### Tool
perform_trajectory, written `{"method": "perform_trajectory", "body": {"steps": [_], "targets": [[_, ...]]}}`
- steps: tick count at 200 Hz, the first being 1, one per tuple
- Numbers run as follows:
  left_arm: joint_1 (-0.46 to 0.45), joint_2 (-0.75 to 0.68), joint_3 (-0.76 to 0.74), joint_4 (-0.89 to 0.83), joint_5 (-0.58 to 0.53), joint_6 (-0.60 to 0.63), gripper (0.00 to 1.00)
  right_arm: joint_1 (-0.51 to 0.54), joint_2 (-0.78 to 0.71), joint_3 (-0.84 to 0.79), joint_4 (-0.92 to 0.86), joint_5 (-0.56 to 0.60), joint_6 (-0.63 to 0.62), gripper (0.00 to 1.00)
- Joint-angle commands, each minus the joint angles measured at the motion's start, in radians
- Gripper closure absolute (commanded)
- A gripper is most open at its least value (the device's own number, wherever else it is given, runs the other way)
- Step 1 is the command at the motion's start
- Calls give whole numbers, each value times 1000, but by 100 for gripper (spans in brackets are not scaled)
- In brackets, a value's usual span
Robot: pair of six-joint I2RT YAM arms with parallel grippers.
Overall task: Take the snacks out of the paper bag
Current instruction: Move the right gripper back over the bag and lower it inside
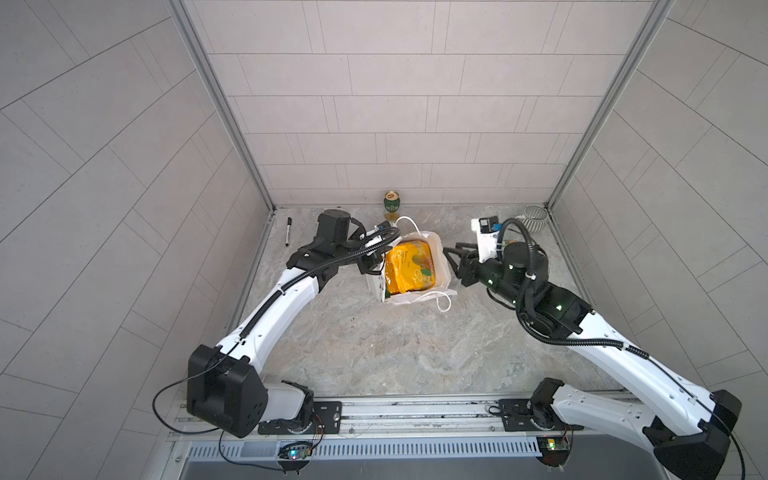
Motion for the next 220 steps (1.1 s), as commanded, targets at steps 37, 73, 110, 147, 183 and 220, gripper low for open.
{"method": "perform_trajectory", "body": {"steps": [37,73,110,147,183,220], "targets": [[-8,-23,1,30,61,-7,100,227,162,90,-109,321,-76,29],[-7,-22,-2,39,49,-13,100,130,145,-30,149,61,81,1],[-8,-30,-3,41,54,-17,100,149,206,32,46,121,30,38],[-8,-34,-4,40,50,-18,100,216,305,158,-118,252,-46,38],[-7,-31,-5,45,55,-22,100,239,420,226,-167,299,-29,31],[-8,-29,-5,48,55,-22,100,252,483,229,-114,363,4,28]]}}
